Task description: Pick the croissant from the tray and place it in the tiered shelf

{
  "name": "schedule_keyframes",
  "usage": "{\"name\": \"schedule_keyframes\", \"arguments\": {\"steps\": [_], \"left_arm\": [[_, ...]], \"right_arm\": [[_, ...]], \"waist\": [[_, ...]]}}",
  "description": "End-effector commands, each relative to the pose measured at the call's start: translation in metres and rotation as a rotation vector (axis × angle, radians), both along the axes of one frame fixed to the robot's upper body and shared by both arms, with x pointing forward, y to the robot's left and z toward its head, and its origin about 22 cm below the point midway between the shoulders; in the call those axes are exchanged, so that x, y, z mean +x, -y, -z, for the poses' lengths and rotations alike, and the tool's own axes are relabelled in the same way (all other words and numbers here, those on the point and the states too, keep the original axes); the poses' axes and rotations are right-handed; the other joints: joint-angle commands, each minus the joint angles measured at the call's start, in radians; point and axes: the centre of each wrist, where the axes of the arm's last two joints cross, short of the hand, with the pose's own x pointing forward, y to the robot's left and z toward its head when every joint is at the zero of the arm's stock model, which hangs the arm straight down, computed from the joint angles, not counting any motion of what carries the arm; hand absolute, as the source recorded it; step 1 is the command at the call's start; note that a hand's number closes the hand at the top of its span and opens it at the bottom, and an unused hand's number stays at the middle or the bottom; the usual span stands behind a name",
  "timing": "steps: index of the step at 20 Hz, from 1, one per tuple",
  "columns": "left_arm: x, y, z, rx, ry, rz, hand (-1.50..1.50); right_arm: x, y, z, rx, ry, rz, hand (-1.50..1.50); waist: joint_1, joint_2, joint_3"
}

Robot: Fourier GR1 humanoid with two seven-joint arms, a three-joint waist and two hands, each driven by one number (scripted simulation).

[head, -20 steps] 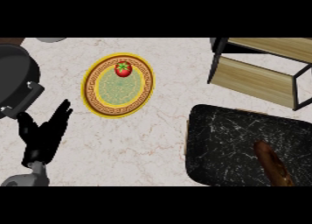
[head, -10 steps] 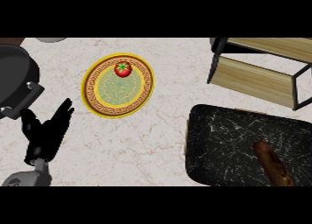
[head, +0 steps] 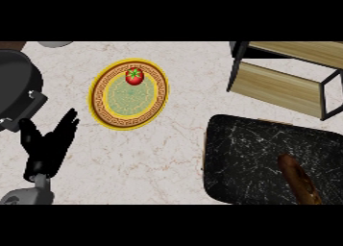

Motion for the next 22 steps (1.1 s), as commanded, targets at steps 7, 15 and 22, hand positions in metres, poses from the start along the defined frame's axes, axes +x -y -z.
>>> {"name": "schedule_keyframes", "arguments": {"steps": [7, 15, 22], "left_arm": [[-0.011, 0.011, 0.030, -0.010, -0.063, -0.023, 0.00], [-0.008, 0.003, 0.015, 0.002, -0.052, -0.020, 0.00], [-0.008, -0.004, 0.009, -0.010, -0.059, -0.031, 0.00]], "right_arm": [[-0.012, 0.018, -0.024, 0.352, 0.205, -0.014, -1.50], [-0.040, 0.069, -0.030, 0.353, 0.363, 0.203, -1.50], [-0.099, 0.149, -0.049, 0.455, 0.466, 0.384, -1.50]], "waist": [[-0.010, 0.003, -0.008], [-0.016, 0.001, -0.007], [-0.026, -0.001, -0.006]]}}
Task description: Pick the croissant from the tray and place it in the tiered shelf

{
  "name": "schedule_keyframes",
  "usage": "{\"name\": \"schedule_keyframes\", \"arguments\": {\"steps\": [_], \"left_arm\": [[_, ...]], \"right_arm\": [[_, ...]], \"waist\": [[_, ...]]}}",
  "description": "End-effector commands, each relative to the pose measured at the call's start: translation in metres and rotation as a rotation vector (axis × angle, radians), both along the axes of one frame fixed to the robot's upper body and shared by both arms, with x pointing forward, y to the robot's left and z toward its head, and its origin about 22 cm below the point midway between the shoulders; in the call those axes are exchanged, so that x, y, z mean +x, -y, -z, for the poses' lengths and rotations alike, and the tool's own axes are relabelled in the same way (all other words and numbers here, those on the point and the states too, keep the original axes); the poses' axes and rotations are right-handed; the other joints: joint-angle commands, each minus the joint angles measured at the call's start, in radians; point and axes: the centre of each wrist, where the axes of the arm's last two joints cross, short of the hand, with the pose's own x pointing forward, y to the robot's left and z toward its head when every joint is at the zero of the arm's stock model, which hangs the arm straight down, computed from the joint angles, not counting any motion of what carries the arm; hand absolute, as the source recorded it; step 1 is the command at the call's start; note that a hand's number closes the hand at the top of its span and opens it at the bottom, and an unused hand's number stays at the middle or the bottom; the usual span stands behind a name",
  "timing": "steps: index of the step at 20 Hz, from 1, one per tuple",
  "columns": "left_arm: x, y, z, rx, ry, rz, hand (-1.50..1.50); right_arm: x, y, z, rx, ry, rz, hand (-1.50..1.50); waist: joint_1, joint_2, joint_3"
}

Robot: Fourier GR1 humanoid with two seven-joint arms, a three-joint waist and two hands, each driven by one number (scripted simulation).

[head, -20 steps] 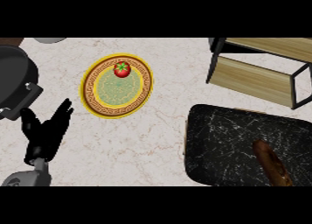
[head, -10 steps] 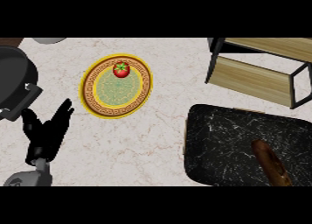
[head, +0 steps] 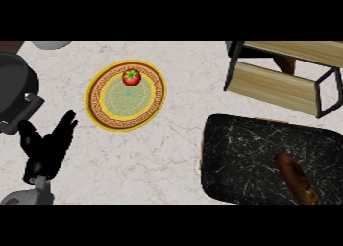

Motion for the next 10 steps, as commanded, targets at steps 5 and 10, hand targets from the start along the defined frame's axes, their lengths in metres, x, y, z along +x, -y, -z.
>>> {"name": "schedule_keyframes", "arguments": {"steps": [5, 10], "left_arm": [[-0.004, 0.013, 0.024, -0.020, -0.068, -0.010, 0.00], [-0.010, -0.010, 0.020, -0.013, -0.075, 0.005, 0.00]], "right_arm": [[-0.068, 0.068, -0.005, 0.094, 0.053, 0.025, -1.50], [-0.101, 0.103, 0.000, 0.077, 0.049, -0.003, -1.50]], "waist": [[-0.023, 0.002, -0.006], [-0.008, 0.005, -0.006]]}}
